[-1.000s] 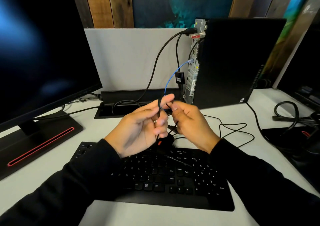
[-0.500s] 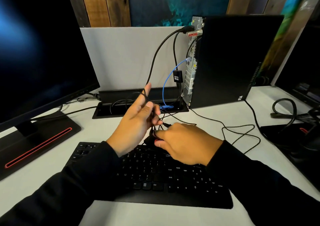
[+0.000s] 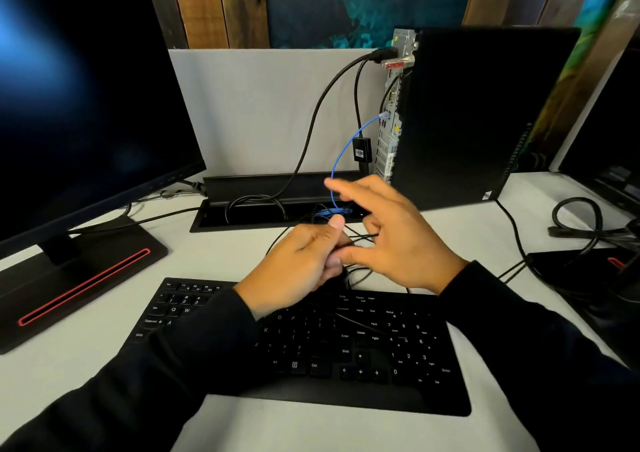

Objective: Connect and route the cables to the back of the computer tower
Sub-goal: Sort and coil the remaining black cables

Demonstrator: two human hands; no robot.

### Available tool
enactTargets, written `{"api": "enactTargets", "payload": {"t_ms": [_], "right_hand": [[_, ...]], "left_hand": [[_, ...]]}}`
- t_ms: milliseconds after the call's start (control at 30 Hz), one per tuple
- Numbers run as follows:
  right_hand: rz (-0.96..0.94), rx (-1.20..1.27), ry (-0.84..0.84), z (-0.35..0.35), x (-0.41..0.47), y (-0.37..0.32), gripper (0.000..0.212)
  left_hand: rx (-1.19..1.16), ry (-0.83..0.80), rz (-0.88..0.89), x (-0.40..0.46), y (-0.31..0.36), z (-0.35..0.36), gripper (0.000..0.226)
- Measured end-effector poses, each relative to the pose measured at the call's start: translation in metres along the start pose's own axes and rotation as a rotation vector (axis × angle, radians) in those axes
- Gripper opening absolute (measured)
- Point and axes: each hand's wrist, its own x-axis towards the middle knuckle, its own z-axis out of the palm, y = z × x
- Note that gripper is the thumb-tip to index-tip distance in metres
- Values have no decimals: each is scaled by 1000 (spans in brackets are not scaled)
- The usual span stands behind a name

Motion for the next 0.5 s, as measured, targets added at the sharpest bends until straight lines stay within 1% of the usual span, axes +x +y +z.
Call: {"api": "enactTargets", "payload": {"t_ms": [33,67,100,133,167,200,300,333,367,400,467,500], "right_hand": [[22,69,-87,-1,-1,3,75],[58,146,-172,-2,-3,8,65],[97,201,-238,-2,-3,13,50],[123,211,-272,-4,-4,17,32],[141,181,-267,-7,-3,21,15],[159,146,-240,-11,-2,25,5],[212,113,-143,-21,0,37,10],[211,99,-120,-22,1,40,11],[212,142,-99,-22,0,43,11],[216,274,-88,-20,-1,44,12],[262,724,-100,-15,-4,40,24],[289,952,-121,-13,-5,36,26]], "left_hand": [[38,-21,11,-1,1,1,65],[64,-25,24,-2,2,2,62],[80,-20,41,-2,3,0,55],[79,-14,54,-2,3,-3,46],[72,-4,69,0,2,-9,37],[60,4,78,2,1,-16,31],[-37,28,76,7,-10,-29,30],[-119,38,73,8,-14,-30,30],[-221,37,68,8,-16,-29,30],[-323,24,65,8,-16,-28,29],[-476,-3,58,9,-17,-26,26],[-509,-13,59,9,-17,-27,25]]}}
